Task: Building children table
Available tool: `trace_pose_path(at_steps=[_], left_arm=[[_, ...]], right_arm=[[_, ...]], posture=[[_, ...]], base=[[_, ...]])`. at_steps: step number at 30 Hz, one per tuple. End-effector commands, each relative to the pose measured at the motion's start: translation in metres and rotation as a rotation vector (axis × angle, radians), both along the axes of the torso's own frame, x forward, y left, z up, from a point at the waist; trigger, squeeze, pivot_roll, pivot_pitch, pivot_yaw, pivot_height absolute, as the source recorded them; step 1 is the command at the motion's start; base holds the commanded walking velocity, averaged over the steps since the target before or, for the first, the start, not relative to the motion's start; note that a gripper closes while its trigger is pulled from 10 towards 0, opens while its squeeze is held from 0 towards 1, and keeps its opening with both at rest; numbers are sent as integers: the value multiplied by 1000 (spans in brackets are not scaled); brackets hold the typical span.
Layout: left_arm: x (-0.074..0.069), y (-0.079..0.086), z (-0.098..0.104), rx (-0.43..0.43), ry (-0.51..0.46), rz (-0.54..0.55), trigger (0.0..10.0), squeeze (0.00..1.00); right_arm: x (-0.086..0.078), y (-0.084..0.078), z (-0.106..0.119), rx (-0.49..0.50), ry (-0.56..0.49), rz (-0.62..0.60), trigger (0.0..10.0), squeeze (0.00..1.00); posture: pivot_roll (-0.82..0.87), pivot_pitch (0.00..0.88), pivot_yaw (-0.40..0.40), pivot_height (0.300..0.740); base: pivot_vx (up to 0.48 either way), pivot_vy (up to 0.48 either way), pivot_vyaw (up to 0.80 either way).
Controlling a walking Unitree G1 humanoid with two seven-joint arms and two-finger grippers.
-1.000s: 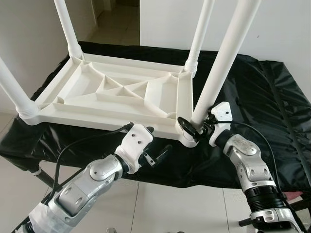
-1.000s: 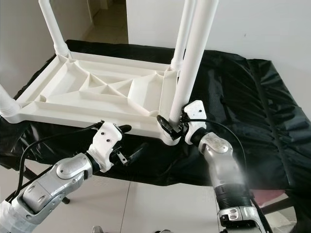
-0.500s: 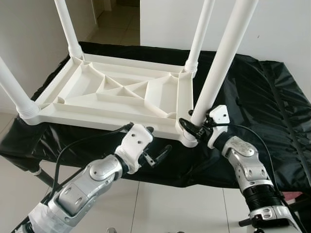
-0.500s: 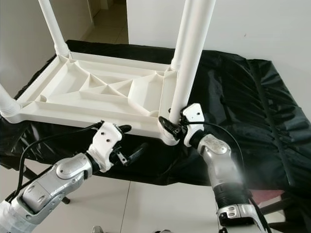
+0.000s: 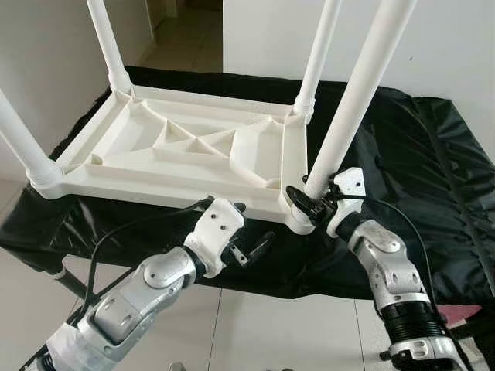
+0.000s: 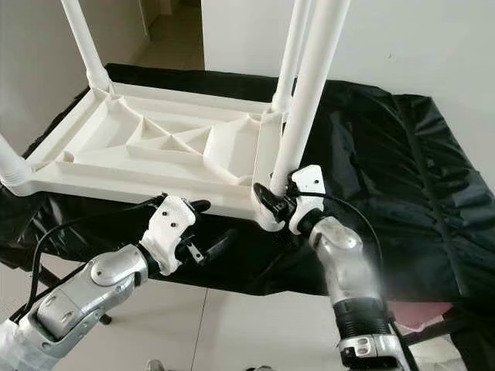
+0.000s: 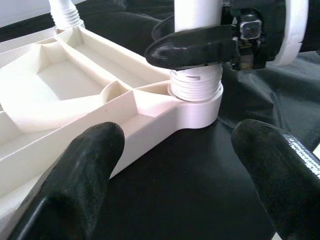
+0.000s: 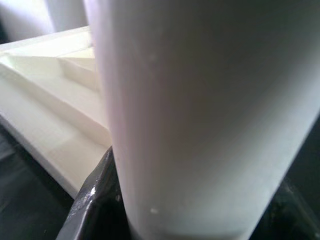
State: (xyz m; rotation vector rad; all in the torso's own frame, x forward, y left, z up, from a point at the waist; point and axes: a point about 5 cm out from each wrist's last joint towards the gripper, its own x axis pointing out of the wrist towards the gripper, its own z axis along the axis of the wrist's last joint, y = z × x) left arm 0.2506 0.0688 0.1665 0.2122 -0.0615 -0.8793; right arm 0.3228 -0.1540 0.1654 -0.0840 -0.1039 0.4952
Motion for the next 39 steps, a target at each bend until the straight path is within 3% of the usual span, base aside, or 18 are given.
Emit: trace_pose_path(at_steps=[1, 9, 14, 16, 20, 21, 27, 37, 38, 39], left_arm=[[-13, -8, -3, 34, 35, -224, 10000, 0], [-15, -8, -6, 40, 43, -235, 10000, 0], [-16, -8, -6, 43, 46, -243, 10000, 0], [-15, -8, -6, 44, 46, -248, 10000, 0], [-15, -9, -6, 45, 44, -249, 10000, 0], [-14, -9, -5, 45, 43, -248, 10000, 0], [-15, -9, -6, 45, 44, -248, 10000, 0], [-14, -8, -6, 49, 43, -248, 10000, 0], [-14, -8, -6, 49, 42, -246, 10000, 0], [-14, -8, -6, 49, 42, -246, 10000, 0]], right_arm=[[-1, -3, -4, 38, 33, -40, 10000, 0], [-10, 9, 0, 104, 57, -264, 10000, 0], [-15, 14, 0, 112, 66, -322, 10000, 0], [-22, 19, -1, 132, 71, -421, 10000, 0], [-25, 20, -1, 143, 68, -489, 10000, 0], [-28, 20, -1, 172, 67, -564, 10000, 0], [-32, 23, 1, 211, 66, -641, 10000, 0], [-33, 20, 4, 212, 54, -650, 10000, 0], [-33, 19, 5, 209, 47, -650, 10000, 1000], [-33, 19, 5, 209, 47, -650, 10000, 1000]], posture=[[6, 96, -9, 740], [3, 89, 2, 740], [-2, 89, 5, 740], [-4, 88, 4, 740], [-4, 87, 3, 740], [-4, 87, 3, 740], [0, 82, 2, 740], [-1, 84, 4, 740], [-1, 85, 4, 740], [-1, 85, 4, 740]], base=[[0, 0, 0], [0, 0, 0], [0, 0, 0], [0, 0, 0], [0, 0, 0], [0, 0, 0], [0, 0, 0], [0, 0, 0], [0, 0, 0], [0, 0, 0]])
